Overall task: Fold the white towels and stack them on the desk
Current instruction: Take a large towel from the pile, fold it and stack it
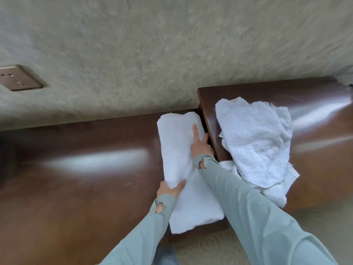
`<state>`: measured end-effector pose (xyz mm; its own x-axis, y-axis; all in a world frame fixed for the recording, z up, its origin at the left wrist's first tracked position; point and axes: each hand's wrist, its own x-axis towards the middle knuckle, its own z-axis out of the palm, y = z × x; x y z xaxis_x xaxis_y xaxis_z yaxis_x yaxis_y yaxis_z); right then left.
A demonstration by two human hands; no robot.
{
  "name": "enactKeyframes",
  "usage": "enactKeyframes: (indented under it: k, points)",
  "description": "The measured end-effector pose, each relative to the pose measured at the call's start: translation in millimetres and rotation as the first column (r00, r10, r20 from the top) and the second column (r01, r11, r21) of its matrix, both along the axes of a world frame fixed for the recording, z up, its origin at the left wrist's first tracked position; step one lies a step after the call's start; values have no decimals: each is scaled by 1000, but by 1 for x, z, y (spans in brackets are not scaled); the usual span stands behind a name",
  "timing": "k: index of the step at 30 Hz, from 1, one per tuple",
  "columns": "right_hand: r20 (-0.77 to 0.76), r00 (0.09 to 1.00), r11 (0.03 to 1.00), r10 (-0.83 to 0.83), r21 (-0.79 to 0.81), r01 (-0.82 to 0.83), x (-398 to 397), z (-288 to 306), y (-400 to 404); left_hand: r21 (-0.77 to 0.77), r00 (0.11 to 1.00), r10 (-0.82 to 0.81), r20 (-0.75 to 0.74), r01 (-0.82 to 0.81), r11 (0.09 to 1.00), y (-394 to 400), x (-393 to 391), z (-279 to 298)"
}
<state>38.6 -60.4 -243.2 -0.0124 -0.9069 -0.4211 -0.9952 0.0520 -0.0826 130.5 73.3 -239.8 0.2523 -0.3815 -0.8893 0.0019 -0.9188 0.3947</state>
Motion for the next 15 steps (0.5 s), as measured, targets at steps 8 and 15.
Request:
enactKeyframes:
  k: [8,15]
  points:
    - [23,937,931,349,-123,-344,11,2,18,-60,999,9,54,-6,998,5,47,6]
    - [-82,913,916,401,34,-399,41,-5,31,-24,962,-204,183,211,977,15,79,4]
